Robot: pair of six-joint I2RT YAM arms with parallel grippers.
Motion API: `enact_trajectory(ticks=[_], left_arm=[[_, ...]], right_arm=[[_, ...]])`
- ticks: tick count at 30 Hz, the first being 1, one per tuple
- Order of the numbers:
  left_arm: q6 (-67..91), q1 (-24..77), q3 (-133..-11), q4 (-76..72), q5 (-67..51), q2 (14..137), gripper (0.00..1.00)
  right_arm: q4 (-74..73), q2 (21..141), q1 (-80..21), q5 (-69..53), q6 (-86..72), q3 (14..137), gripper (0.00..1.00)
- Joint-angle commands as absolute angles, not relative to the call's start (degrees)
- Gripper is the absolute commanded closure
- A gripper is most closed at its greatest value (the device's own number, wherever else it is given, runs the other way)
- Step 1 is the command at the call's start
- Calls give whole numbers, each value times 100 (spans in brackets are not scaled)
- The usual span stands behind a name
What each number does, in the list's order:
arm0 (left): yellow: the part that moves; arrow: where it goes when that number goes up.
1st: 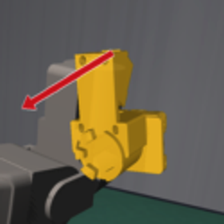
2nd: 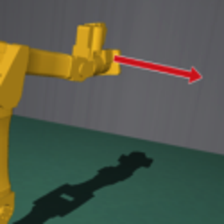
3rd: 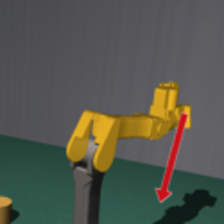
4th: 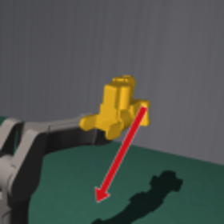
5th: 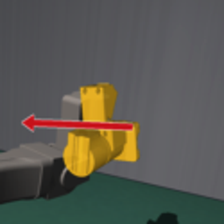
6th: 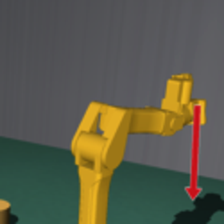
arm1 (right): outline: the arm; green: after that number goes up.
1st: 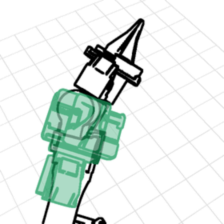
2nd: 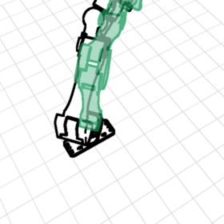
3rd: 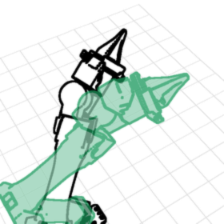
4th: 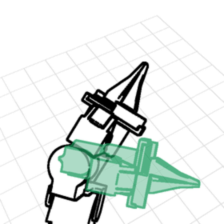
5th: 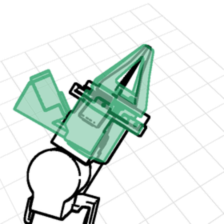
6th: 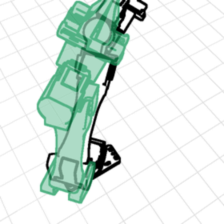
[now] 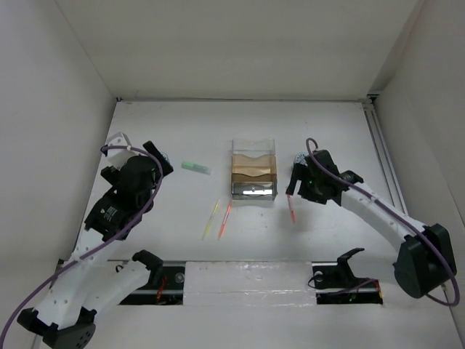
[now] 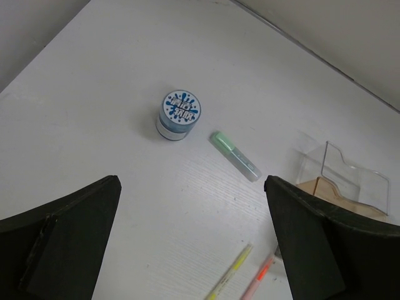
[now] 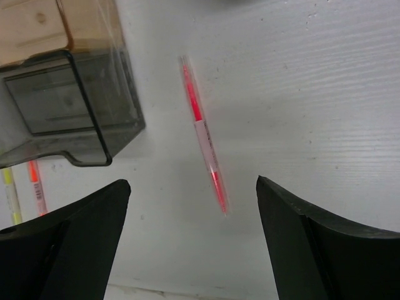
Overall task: Sort the stationery into containers
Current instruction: Grab a piece of stationery with the right arm
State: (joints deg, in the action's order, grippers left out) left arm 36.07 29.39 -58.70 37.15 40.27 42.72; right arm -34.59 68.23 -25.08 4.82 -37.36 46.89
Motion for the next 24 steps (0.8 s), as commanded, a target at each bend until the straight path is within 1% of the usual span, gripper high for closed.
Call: enact_trajectory(ticks=[1, 5, 6, 7, 11, 13, 18, 24], left_arm=[[3735, 2918, -5880, 3533, 3981, 4166, 0], [3604, 2918, -5827, 3402, 3867, 4017, 0], [3604, 2918, -5827, 3401, 3789, 3964, 0], [3604, 2918, -5827, 3401, 3788, 3964, 0], [3499, 2918, -5827, 3340, 3674, 3964, 0], [3498, 2918, -5827, 3340, 3674, 3964, 0], [3498, 2918, -5827, 3288, 3621, 3859, 0], [3498, 2918, -5827, 3287, 3621, 3797, 0]], right_arm=[[-3015, 7153, -2470, 518, -3823, 4624, 14], [-3015, 7514, -2470, 642, -3937, 4675, 18], [-3067, 7515, -2522, 720, -3990, 4676, 22], [-3067, 7515, -2575, 773, -4051, 4676, 24], [-3120, 7576, -2628, 957, -4174, 4676, 25], [-3120, 7725, -2628, 958, -4175, 4676, 30], [-3304, 7945, -2794, 1159, -4324, 4799, 30], [-3437, 7453, -2795, 1529, -4316, 4992, 30]])
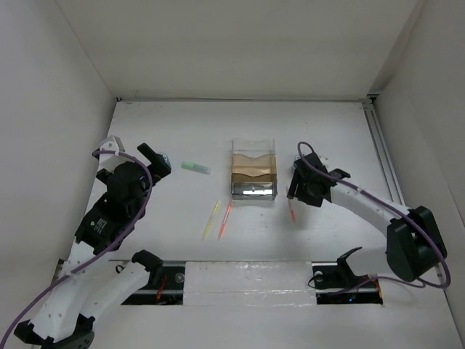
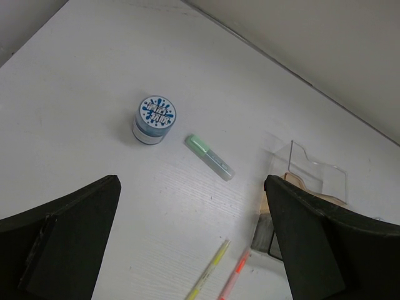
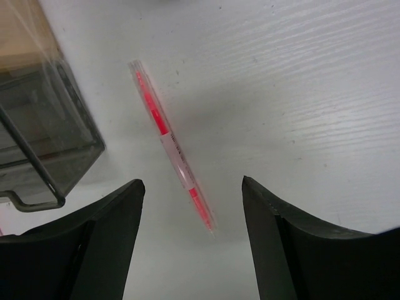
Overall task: Sort the stationery into containers
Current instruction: Grab a piece of stationery with the right arm
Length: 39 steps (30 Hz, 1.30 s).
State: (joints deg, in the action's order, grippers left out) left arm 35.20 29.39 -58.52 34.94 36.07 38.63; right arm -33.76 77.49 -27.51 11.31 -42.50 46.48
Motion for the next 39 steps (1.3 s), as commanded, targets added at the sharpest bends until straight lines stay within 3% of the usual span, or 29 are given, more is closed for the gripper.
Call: enact_trajectory(ticks=[1, 10, 19, 33, 39], left_arm=[[3498, 2918, -5827, 3287, 3621, 3797, 0], [3498, 2918, -5775, 3287, 3621, 3797, 0], [3498, 2918, -5774, 3287, 3621, 3744, 0], [3393, 2918, -5774, 3182, 3340, 3586, 0], [3340, 2918, -5774, 3129, 3235, 3480, 0]], right_arm=[[-3584, 7453, -2725, 1634, -4315, 5166, 30], [-3691, 7954, -2425, 1433, -3753, 5827, 26], [-3630, 8305, -3207, 1028, -4017, 5186, 29], [-3630, 8877, -3375, 1143, -4544, 5036, 32], [-3752, 9105, -3375, 1257, -4597, 5089, 55]])
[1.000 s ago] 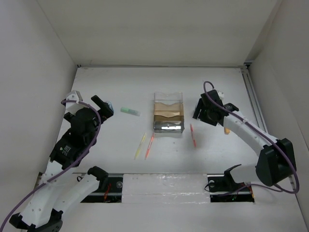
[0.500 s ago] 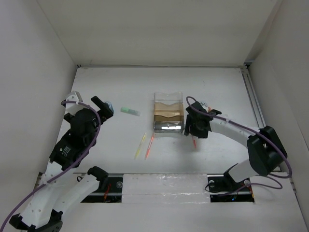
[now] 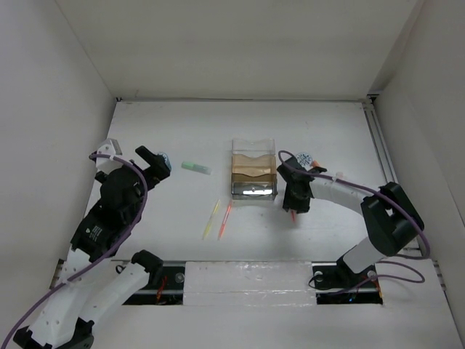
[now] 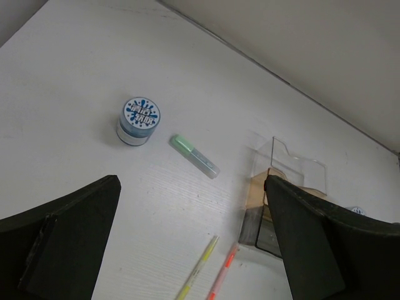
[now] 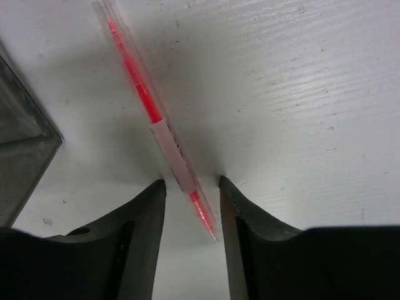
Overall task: Sort the stationery into containers
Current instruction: Grab a piece of stationery with the right arm
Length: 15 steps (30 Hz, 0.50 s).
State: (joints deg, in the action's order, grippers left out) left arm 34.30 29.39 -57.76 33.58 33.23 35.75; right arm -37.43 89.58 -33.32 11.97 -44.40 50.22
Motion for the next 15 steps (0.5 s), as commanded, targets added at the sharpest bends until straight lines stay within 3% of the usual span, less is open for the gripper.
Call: enact_trajectory(ticks=[1, 9, 15], left_arm=[[3340, 2918, -5774, 3129, 3234, 3480, 0], [3287, 2918, -5774, 3076, 3182, 3375, 0], [3287, 2918, -5774, 3076, 3182, 3375, 0]], right_arm=[[-3753, 9158, -3445, 1257, -4597, 5089, 58], [-3858, 9333, -3630, 1309, -4816, 5141, 86], [-3911, 9334, -3735, 1362, -4816, 5142, 100]])
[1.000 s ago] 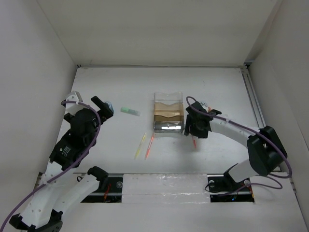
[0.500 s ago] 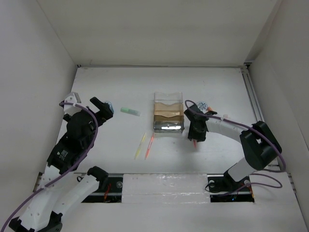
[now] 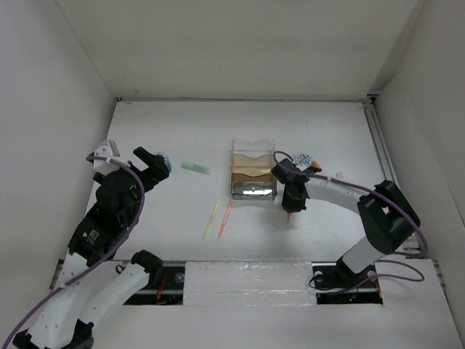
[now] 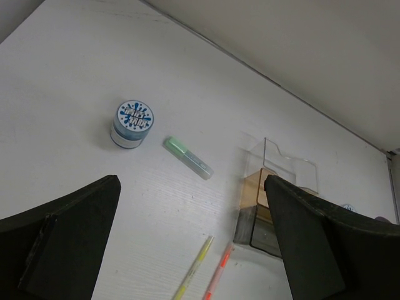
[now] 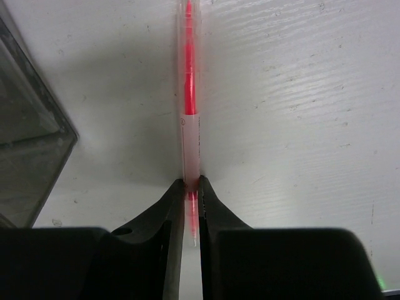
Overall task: Sort the stationery into containers
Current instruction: Grab a piece of stationery with the right arm
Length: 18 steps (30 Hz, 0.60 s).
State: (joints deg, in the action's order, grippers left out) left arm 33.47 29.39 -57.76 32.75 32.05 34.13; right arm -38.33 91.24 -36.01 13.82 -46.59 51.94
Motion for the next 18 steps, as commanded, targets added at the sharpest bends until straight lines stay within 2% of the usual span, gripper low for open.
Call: enact_trajectory(ticks=[1, 9, 15, 18], left_arm=[[3287, 2918, -5774, 3076, 3182, 3375, 0], [3287, 2918, -5722, 3076, 3182, 3375, 0], [3287, 2918, -5722, 3076, 3234, 3559, 0], [3287, 2918, -5722, 3076, 3296, 3612, 0]], right_arm=[[-3911, 9334, -3735, 1362, -4869, 5142, 100], [-4429, 8597, -4165, 1792, -5273, 5352, 100], [-5088, 7639, -4166, 2214, -5273, 5975, 100], [-5247, 7585, -4166, 2373, -4897, 6415, 100]])
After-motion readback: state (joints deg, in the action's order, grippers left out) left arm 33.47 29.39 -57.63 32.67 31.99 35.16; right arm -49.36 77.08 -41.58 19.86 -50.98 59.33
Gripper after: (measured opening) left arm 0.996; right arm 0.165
